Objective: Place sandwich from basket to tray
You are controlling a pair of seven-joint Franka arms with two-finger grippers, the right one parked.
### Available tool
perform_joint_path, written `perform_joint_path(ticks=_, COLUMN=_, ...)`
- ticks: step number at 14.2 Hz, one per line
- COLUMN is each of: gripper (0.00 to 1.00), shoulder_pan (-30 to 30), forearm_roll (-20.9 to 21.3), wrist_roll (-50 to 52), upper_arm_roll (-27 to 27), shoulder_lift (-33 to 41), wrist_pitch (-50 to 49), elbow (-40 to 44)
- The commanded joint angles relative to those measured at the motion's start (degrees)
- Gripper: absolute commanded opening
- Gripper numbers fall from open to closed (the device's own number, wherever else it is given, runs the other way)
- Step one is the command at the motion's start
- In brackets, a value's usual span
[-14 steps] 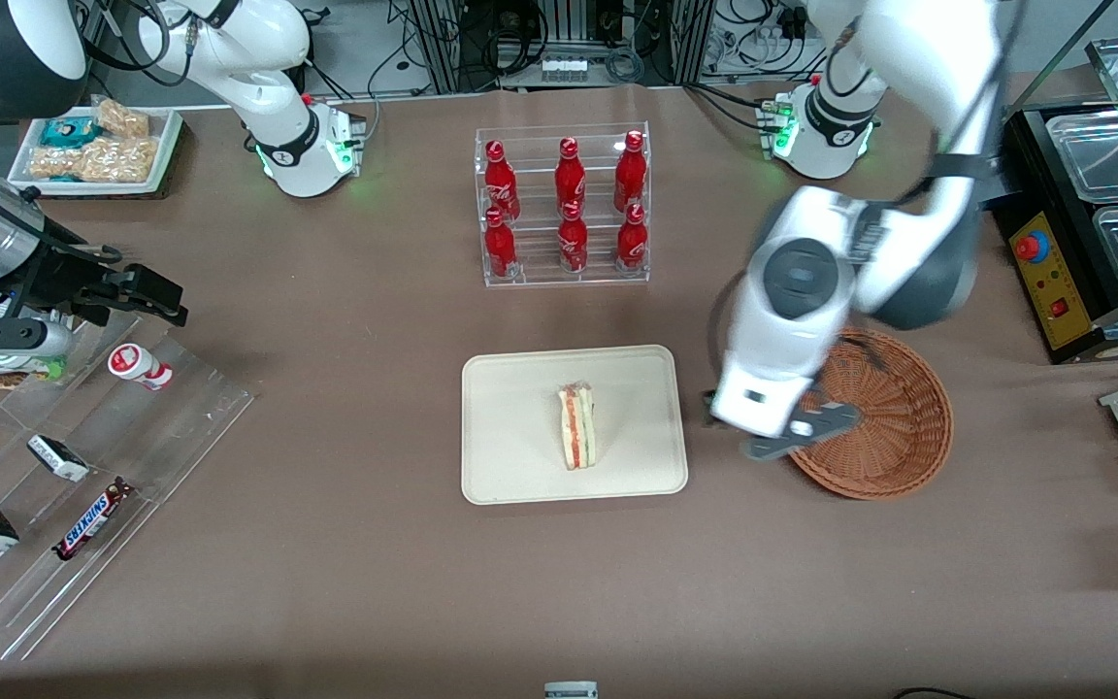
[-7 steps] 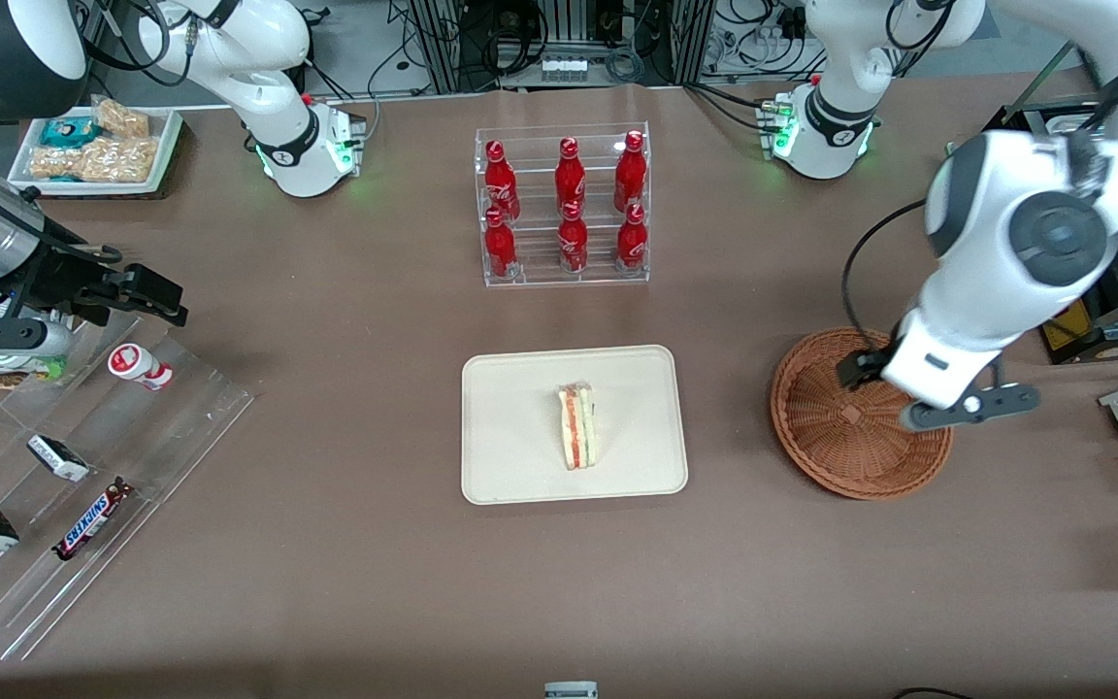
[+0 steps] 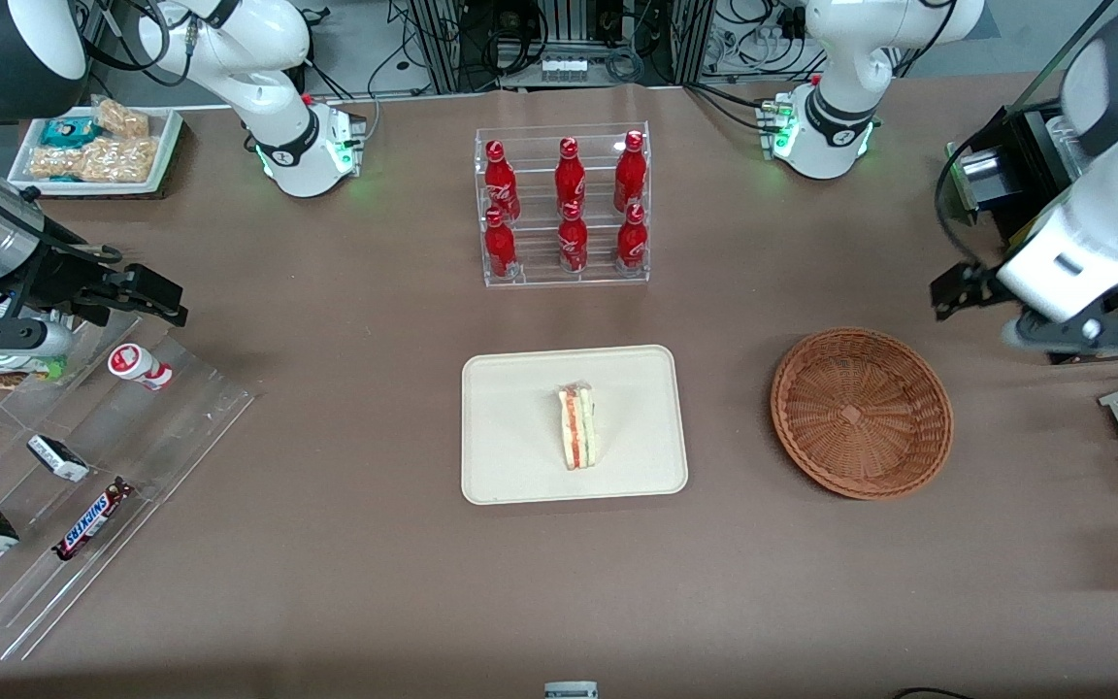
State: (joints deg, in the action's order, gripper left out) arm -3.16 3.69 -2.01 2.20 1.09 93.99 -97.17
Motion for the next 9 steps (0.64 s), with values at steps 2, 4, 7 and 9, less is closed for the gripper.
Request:
perform_joint_path(ticks=2, gripper=1.00, shoulder_pan=1.31, forearm_roll=-1.22, wrist_roll=-4.93, upper_arm_roll=0.61, shoulder_lift=2.42, wrist_pitch=-3.20, elbow=2.32)
perform_joint_path(ticks=4, gripper=1.00, shoulder_pan=1.31, forearm_roll=-2.88, wrist_roll=-4.93, upper_arm_roll=0.35, shoulder_lift=2.42, wrist_pitch=-2.76, elbow=2.59)
perform_joint_path(ticks=7, gripper=1.00, shoulder_pan=1.31, forearm_roll=-4.74, wrist_roll=-4.58, upper_arm_roll=-1.06, shoulder_lift=2.42, wrist_pitch=-2.85, elbow=2.42)
perform_joint_path(ticks=9, gripper=1.00, shoulder_pan=1.31, forearm_roll=-5.79, wrist_roll=-4.49, upper_arm_roll=-1.15, shoulder_lift=2.42, wrist_pitch=-3.20, elbow=2.42)
